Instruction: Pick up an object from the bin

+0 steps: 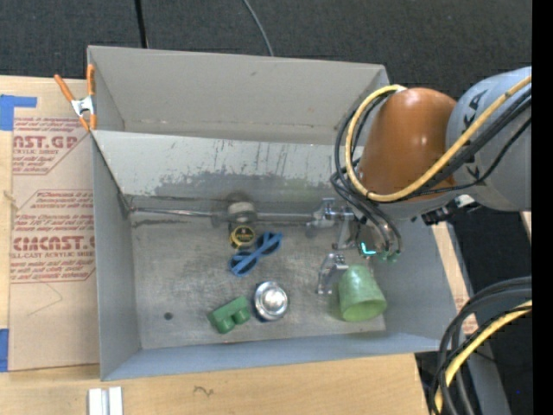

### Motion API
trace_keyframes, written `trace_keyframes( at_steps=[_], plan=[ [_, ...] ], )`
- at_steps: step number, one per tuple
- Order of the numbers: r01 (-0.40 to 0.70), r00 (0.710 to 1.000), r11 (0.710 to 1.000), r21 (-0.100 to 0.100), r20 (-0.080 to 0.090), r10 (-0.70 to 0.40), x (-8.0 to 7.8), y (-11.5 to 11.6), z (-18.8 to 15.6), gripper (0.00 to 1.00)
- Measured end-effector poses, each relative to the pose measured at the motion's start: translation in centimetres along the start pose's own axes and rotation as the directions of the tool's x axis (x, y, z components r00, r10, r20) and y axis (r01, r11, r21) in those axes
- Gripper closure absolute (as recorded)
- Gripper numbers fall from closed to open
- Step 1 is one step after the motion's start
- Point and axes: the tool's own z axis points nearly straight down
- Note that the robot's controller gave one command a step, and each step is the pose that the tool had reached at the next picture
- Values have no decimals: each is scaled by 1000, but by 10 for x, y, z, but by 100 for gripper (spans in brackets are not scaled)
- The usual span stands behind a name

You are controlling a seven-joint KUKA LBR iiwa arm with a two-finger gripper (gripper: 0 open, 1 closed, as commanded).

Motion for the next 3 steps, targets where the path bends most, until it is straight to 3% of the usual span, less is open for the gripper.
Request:
trace_keyframes(
  at_steps=[1,2,3],
  plan=[
    [156,988,988,4,16,-156,-41,60,92,0],
    [160,987,987,1,6,-160,-39,63,92,100],
    [712,702,702,9,12,-712,-37,84,-27,100]
  ],
)
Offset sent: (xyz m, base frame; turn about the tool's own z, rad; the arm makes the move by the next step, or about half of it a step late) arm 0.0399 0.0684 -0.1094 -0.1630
